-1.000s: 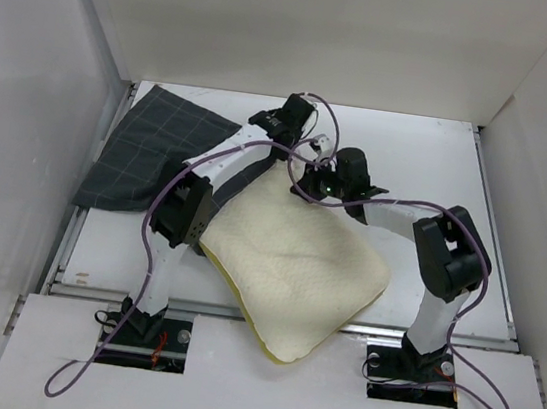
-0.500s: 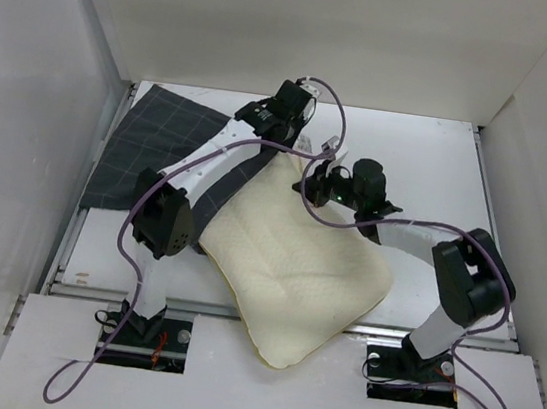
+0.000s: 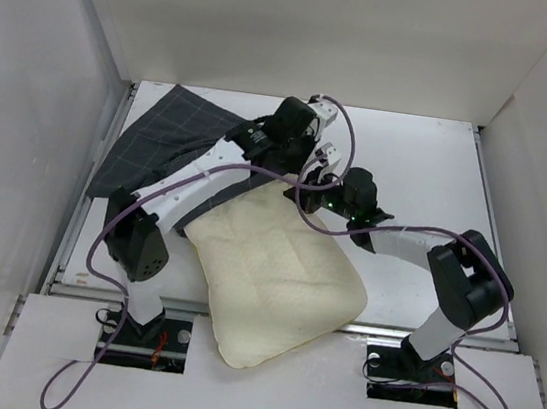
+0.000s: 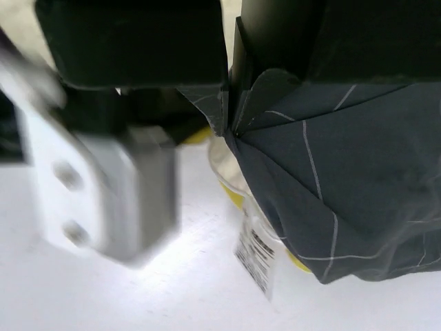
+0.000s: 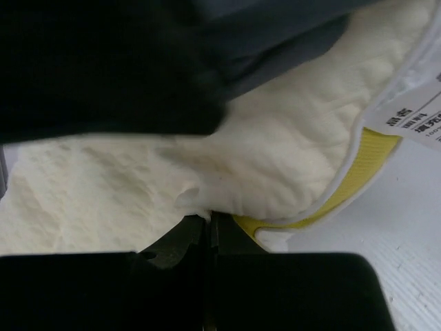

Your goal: Put the pillow into the pillowcase

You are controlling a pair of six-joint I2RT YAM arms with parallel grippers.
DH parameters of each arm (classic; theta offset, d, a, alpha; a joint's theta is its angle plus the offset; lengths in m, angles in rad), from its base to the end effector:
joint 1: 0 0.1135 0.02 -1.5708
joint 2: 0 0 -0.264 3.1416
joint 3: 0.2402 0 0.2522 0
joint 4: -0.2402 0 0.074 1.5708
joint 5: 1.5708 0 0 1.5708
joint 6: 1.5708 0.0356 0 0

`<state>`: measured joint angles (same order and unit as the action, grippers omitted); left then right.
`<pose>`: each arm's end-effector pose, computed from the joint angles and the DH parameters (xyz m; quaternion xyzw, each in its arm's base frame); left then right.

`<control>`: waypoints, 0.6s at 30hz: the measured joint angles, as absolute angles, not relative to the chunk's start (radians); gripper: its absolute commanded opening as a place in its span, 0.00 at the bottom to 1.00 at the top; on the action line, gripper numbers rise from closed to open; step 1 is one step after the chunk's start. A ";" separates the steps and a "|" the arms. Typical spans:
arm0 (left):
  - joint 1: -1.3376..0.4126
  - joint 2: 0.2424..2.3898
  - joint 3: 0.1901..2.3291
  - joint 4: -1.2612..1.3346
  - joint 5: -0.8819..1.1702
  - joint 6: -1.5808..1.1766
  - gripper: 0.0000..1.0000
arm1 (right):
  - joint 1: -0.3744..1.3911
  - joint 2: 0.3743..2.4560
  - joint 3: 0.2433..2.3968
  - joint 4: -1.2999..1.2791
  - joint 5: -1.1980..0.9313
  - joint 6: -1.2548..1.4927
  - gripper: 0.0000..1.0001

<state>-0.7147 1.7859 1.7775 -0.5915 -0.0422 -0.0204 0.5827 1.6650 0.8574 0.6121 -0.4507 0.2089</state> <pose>0.3123 -0.2690 0.3675 0.2916 0.8349 -0.1502 0.4420 0.2933 0.2119 0.2202 -0.2793 0.7137 0.3978 0.5043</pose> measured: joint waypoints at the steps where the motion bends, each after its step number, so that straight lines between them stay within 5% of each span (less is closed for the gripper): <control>1: -0.731 1.760 1.745 -0.577 -0.037 -0.026 0.00 | 0.585 1.665 0.846 0.619 -0.428 0.232 0.00; 6: -0.786 1.621 1.540 -0.466 0.021 -0.086 0.00 | 0.588 1.665 0.717 0.790 -0.340 0.363 0.00; 8: -0.792 1.597 1.479 -0.419 0.049 -0.111 0.22 | 0.589 1.665 0.680 0.842 -0.319 0.401 0.00; 9: -0.795 1.590 1.450 -0.394 0.058 -0.126 0.49 | 0.588 1.665 0.669 0.868 -0.312 0.417 0.00; 10: -0.798 1.588 1.429 -0.379 0.059 -0.139 0.55 | 0.588 1.663 0.660 0.887 -0.310 0.428 0.00; 11: -0.805 1.588 1.412 -0.370 0.055 -0.162 0.87 | 0.589 1.660 0.651 0.905 -0.307 0.439 0.00; 14: -0.811 1.586 1.399 -0.366 0.030 -0.180 1.00 | 0.589 1.626 0.621 0.914 -0.293 0.465 0.00; 16: -0.813 1.582 1.399 -0.363 0.025 -0.195 1.00 | 0.590 1.600 0.605 0.905 -0.275 0.473 0.09; 18: -0.823 1.570 1.395 -0.363 0.019 -0.209 1.00 | 0.591 1.582 0.595 0.890 -0.261 0.481 0.40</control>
<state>-0.8227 1.5700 1.3952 -0.3634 0.0193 -0.2089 0.5907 1.5818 0.5945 0.8898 -0.2611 0.4812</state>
